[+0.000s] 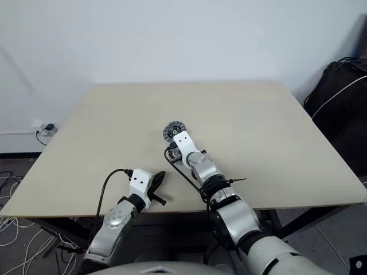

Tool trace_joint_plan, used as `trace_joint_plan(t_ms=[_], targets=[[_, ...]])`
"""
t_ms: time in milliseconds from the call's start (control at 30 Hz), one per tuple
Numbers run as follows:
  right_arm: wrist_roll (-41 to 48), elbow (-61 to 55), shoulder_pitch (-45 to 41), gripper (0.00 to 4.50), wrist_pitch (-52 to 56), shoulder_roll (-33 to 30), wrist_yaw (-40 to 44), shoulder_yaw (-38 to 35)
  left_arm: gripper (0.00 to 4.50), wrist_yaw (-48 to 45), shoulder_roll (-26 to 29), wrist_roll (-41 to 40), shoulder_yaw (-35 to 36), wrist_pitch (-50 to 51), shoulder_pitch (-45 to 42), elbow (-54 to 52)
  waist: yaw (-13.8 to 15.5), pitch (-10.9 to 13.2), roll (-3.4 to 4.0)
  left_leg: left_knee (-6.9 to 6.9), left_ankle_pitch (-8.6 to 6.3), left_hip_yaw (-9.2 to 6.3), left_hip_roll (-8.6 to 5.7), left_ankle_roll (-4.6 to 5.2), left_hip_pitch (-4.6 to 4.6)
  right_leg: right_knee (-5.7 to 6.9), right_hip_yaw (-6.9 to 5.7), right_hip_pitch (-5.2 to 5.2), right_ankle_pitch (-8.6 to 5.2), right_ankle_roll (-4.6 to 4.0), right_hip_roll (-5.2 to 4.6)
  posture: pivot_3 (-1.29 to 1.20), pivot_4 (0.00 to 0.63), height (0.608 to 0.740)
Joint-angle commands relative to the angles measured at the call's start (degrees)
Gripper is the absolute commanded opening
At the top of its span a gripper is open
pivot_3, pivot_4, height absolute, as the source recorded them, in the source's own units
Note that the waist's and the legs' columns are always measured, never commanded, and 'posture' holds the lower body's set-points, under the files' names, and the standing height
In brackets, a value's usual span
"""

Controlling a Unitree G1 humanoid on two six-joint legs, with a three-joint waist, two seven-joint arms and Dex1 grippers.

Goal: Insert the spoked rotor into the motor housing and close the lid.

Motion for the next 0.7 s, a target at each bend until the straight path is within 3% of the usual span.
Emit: trace_joint_plan(t_ms=[33, 300, 700], targets=[[0.0, -1.5, -1.7, 0.03, -0.1, 0.2, -0.2, -0.4, 0.00, -0.1, 0.1, -0.2, 0.0, -0.1, -1.1, -1.0, 0.0, 0.0, 0.00, 0.00, 0.02, 0.00, 0.00, 0.04, 0.00, 0.00, 0.00, 0.00, 0.00, 0.00, 0.00, 0.00, 0.000, 0.740], [0.9, -8.9, 1.6, 0.03, -0.4, -1.0, 7.1, 1.1, 0.00, -0.3, 0.3, -0.2, 0.0, 0.0, -1.1, -1.0, 0.0, 0.0, 0.01, 0.00, 0.03, -0.01, 0.00, 0.07, 0.00, 0.00, 0.00, 0.01, 0.00, 0.00, -0.01, 0.00, 0.000, 0.740], [-2.7, -7.7, 1.6, 0.03, -2.3, -0.3, 1.0, 2.4, 0.00, -0.4, 0.3, -0.2, -0.3, 0.1, -1.1, -1.0, 0.0, 0.0, 0.01, -0.02, 0.03, -0.01, 0.00, 0.03, 0.00, 0.00, 0.00, 0.00, 0.00, 0.00, -0.01, 0.00, 0.000, 0.740]])
